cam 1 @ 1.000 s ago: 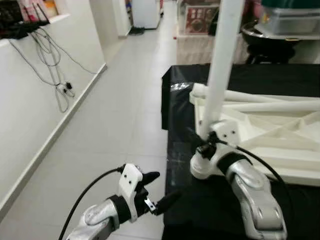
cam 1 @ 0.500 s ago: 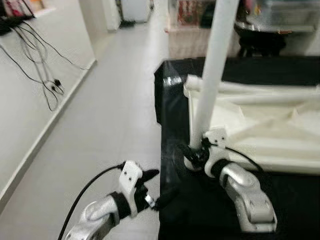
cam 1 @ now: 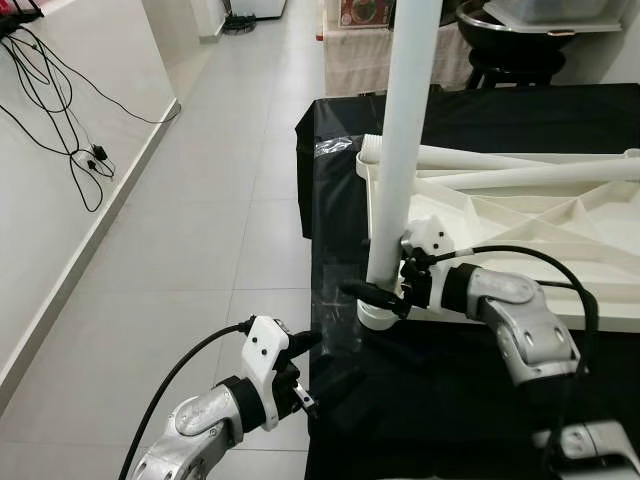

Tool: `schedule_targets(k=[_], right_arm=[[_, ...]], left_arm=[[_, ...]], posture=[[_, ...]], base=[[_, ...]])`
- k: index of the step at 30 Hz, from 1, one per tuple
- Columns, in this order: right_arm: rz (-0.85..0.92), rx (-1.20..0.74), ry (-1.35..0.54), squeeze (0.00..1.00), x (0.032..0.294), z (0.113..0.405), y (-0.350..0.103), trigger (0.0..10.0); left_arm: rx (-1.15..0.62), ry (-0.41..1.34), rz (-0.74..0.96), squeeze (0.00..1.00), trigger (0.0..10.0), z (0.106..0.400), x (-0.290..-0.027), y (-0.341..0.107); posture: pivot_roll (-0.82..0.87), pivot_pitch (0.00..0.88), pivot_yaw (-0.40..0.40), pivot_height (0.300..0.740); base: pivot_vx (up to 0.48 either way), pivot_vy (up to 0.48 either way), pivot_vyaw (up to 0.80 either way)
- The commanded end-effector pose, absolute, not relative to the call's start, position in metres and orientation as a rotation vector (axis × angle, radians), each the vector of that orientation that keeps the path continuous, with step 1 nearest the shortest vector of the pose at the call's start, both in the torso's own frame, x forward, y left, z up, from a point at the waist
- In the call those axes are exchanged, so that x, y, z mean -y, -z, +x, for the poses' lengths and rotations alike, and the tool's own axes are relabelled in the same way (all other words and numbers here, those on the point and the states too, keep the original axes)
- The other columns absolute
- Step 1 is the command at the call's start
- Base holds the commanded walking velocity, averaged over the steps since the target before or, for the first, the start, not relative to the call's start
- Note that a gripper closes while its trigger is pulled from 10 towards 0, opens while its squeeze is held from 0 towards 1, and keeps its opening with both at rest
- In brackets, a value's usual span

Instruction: Building children table

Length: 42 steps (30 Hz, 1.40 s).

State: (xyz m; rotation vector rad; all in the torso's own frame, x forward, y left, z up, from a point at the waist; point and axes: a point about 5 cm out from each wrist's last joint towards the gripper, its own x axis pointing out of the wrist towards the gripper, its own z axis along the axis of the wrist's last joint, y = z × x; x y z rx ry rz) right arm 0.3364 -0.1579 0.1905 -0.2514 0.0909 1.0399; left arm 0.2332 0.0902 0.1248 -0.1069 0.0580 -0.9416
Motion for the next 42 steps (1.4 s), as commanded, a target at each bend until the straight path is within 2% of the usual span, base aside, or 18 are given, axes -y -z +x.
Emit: schedule_targets(k=[1, 2, 3, 4, 10, 14, 18, 21, 22, 24, 25, 26, 27, 30, 32, 38, 39, 42], right_arm=[[-0.247, -0.085, -1.075, 0.0, 0.155, 0.342, -0.193, 7.9], [-0.247, -0.085, -1.075, 0.0, 0.155, 0.342, -0.193, 7.9], [-0.237, -0.08, -1.073, 0.0, 0.157, 0.347, -0.195, 0.4], [-0.226, -0.075, -1.072, 0.0, 0.158, 0.349, -0.197, 0.0], [-0.211, -0.077, -1.079, 0.0, 0.165, 0.351, -0.196, 0.0], [-0.205, -0.106, -1.018, 0.0, 0.189, 0.333, -0.182, 0.0], [-0.189, -0.14, -0.928, 0.0, 0.197, 0.319, -0.169, 0.0], [-0.175, -0.17, -0.828, 0.0, 0.193, 0.309, -0.158, 0.0], [-0.171, -0.187, -0.646, 0.0, 0.188, 0.303, -0.147, 0.0], [-0.171, -0.187, -0.646, 0.0, 0.188, 0.303, -0.147, 0.0], [-0.133, -0.213, -0.431, 0.0, 0.177, 0.292, -0.136, 0.0], [-0.133, -0.213, -0.431, 0.0, 0.177, 0.292, -0.136, 0.0], [-0.11, -0.225, -0.281, 0.0, 0.173, 0.285, -0.131, 0.0], [-0.11, -0.225, -0.281, 0.0, 0.173, 0.285, -0.131, 0.0], [-0.122, -0.217, -0.187, 0.0, 0.17, 0.285, -0.132, 0.0], [-0.131, -0.195, -0.203, 0.0, 0.167, 0.293, -0.14, 0.0], [-0.108, -0.175, -0.236, 1.0, 0.164, 0.296, -0.147, 10.0], [-0.066, -0.103, -0.402, 1.0, 0.151, 0.302, -0.165, 10.0]], left_arm=[[-0.066, 0.938, -0.098, 0.0, 10.0, 0.23, -0.09, -0.122], [-0.066, 0.938, -0.098, 0.0, 10.0, 0.23, -0.09, -0.122], [-0.065, 0.937, -0.09, 0.0, 10.0, 0.23, -0.089, -0.122], [-0.064, 0.936, -0.078, 0.0, 10.0, 0.23, -0.089, -0.122], [-0.058, 0.927, -0.055, 0.0, 10.0, 0.228, -0.088, -0.122], [-0.039, 0.883, -0.042, 0.0, 10.0, 0.227, -0.092, -0.123], [-0.031, 0.865, -0.048, 0.0, 10.0, 0.228, -0.095, -0.124], [-0.029, 0.857, -0.057, 0.0, 10.0, 0.228, -0.098, -0.125], [-0.027, 0.851, -0.065, 0.0, 10.0, 0.228, -0.1, -0.125], [-0.027, 0.851, -0.065, 0.0, 10.0, 0.228, -0.1, -0.125], [-0.028, 0.851, -0.073, 0.0, 10.0, 0.229, -0.101, -0.126], [-0.028, 0.851, -0.073, 0.0, 10.0, 0.229, -0.101, -0.126], [-0.03, 0.853, -0.077, 0.0, 10.0, 0.229, -0.103, -0.126], [-0.03, 0.853, -0.077, 0.0, 10.0, 0.229, -0.103, -0.126], [-0.035, 0.862, -0.086, 0.0, 10.0, 0.231, -0.104, -0.125], [-0.029, 0.836, -0.097, 0.0, 10.0, 0.234, -0.104, -0.126], [-0.029, 0.833, -0.097, 0.0, 10.0, 0.234, -0.104, -0.126], [-0.032, 0.842, -0.098, 0.0, 10.0, 0.234, -0.103, -0.125]], posture=[[-0.02, 0.127, 0.031, 0.74], [-0.02, 0.127, 0.031, 0.74], [-0.02, 0.126, 0.031, 0.74], [-0.01, 0.125, 0.033, 0.74], [-0.02, 0.123, 0.039, 0.74], [-0.04, 0.128, 0.047, 0.74], [-0.05, 0.138, 0.044, 0.74], [-0.06, 0.145, 0.037, 0.74], [-0.07, 0.153, 0.036, 0.74], [-0.07, 0.153, 0.036, 0.74], [-0.08, 0.159, 0.047, 0.74], [-0.08, 0.159, 0.047, 0.74], [-0.09, 0.159, 0.065, 0.74], [-0.09, 0.159, 0.065, 0.74], [-0.08, 0.159, 0.049, 0.74], [-0.07, 0.155, 0.051, 0.74], [-0.07, 0.154, 0.054, 0.74], [-0.08, 0.151, 0.054, 0.74]], base=[[0.0, 0.0, 0.0], [0.0, 0.0, 0.0], [0.0, 0.0, 0.0], [0.0, 0.0, 0.0], [0.0, 0.0, 0.0], [0.0, 0.0, 0.0], [0.0, 0.0, 0.0], [0.0, 0.0, 0.0], [0.0, 0.0, 0.0], [0.0, 0.0, 0.0], [0.0, 0.0, 0.0], [0.0, 0.0, 0.0], [0.0, 0.0, 0.0], [0.0, 0.0, 0.0], [0.0, 0.0, 0.0], [0.0, 0.0, 0.0], [0.0, 0.0, 0.0], [0.0, 0.0, 0.0]])
